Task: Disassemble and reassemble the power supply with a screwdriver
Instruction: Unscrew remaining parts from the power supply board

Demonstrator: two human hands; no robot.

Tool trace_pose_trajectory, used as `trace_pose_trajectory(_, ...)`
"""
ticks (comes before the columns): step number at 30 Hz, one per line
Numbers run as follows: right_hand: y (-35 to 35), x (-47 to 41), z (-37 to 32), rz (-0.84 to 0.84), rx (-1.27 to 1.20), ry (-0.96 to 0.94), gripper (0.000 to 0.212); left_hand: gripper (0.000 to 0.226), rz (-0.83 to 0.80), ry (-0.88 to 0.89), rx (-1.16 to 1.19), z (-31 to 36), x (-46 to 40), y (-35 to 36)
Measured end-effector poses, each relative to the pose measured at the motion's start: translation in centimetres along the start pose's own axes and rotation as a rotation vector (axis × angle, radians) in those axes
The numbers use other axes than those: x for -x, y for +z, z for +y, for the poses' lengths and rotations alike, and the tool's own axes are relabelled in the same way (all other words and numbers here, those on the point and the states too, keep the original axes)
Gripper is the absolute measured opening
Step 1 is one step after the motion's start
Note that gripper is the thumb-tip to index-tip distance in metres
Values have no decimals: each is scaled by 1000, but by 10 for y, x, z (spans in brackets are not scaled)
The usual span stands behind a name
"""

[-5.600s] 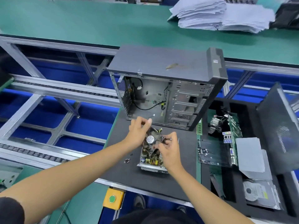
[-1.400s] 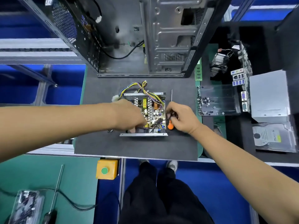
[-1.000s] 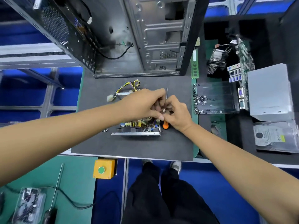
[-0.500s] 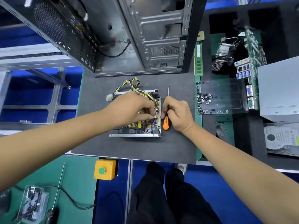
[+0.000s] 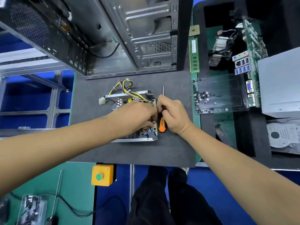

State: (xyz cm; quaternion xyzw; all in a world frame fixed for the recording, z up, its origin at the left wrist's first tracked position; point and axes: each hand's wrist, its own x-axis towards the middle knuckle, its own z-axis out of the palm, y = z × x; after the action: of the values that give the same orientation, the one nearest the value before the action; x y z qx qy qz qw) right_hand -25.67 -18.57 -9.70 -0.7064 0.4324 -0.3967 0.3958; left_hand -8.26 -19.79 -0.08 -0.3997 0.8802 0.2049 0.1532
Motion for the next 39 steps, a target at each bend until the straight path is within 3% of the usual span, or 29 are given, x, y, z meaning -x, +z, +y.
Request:
trace_pose_trajectory(7,0,-3,1,86,7,28,17,8,-64,-25,19,6,-4,-3)
trace_pose_trajectory(12,0,-4,-1,124,27,50,17,7,5,216,-252,17,0,5)
trace_pose_trajectory(16,-1,-5,-4,135,43,91,20,16,-123,198,-497,25,-14,5)
trace_pose_trajectory(21,-3,-5,-7,121,77,113,23,16,-307,11,-474,34,-31,-9)
trace_pose_trajectory(24,-3,-4,-8,123,71,126,22,7,-337,40,-588,41,-31,-13)
trace_pose_trajectory(29,-3,-5,-7,102,43,137,18,20,-389,158,-732,37,-26,-16)
trace_pose_trajectory(32,-2,-5,-6,84,52,131,16,15,-435,167,-694,35,-27,-20)
trace_pose_trajectory(35,-1,-5,-6,67,74,113,16,34,-459,74,-532,35,-26,-27)
trace_pose_trajectory(39,-2,-6,-5,46,93,105,16,22,-375,3,-576,41,-23,-14)
